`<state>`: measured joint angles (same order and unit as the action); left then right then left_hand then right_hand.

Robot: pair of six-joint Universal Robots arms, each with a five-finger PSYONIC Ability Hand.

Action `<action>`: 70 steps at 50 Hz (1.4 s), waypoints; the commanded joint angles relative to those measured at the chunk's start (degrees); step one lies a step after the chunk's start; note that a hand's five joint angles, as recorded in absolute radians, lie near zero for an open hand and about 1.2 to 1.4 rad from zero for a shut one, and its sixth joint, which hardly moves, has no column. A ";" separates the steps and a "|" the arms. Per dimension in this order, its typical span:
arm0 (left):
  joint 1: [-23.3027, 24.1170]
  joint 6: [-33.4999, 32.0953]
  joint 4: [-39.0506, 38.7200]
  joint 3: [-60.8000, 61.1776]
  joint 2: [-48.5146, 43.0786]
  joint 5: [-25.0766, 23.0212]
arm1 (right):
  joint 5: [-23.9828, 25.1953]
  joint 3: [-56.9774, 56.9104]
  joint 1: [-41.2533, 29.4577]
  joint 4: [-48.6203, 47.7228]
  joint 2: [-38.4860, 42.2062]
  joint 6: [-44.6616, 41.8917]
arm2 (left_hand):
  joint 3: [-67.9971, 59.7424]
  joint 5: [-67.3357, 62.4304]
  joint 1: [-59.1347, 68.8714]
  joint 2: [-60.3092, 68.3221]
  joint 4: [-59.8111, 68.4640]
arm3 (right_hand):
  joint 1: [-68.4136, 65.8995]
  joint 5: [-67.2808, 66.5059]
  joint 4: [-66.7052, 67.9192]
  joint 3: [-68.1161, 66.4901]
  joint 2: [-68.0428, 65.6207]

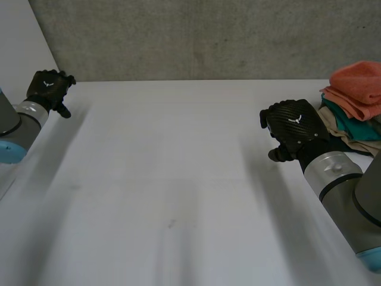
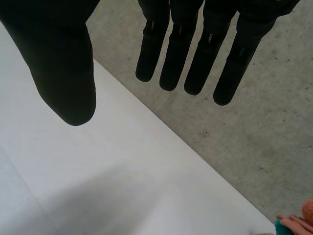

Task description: Fold the laundry.

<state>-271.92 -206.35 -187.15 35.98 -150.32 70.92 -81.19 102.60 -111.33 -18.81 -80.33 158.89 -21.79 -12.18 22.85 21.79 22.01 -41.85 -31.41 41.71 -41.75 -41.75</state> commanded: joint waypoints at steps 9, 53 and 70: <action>0.16 -4.33 3.02 -1.18 -3.32 0.80 | 0.06 0.14 -0.20 -0.08 0.09 -0.08 | -0.70 -0.32 -0.35 0.71 0.48 | -5.84 -6.27 5.97 -5.93 -5.93; -4.32 -5.91 30.26 36.33 37.19 6.34 | -0.29 -3.99 0.67 3.08 2.73 0.63 | -0.72 -0.34 -0.33 0.73 0.50 | 31.85 31.41 -31.71 31.75 31.75; -17.23 -11.45 16.90 62.80 49.15 -0.60 | -0.29 -3.55 -0.47 2.99 3.34 0.54 | 11.79 12.18 -12.85 -11.79 -12.01 | 31.85 31.41 -31.71 31.75 31.75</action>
<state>-285.21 -217.11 -166.79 93.76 -103.17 73.05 -81.46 98.84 -111.52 -15.80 -77.14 159.46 -12.06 -2.72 11.63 11.76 11.65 -13.17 -2.78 11.93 -11.79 -12.27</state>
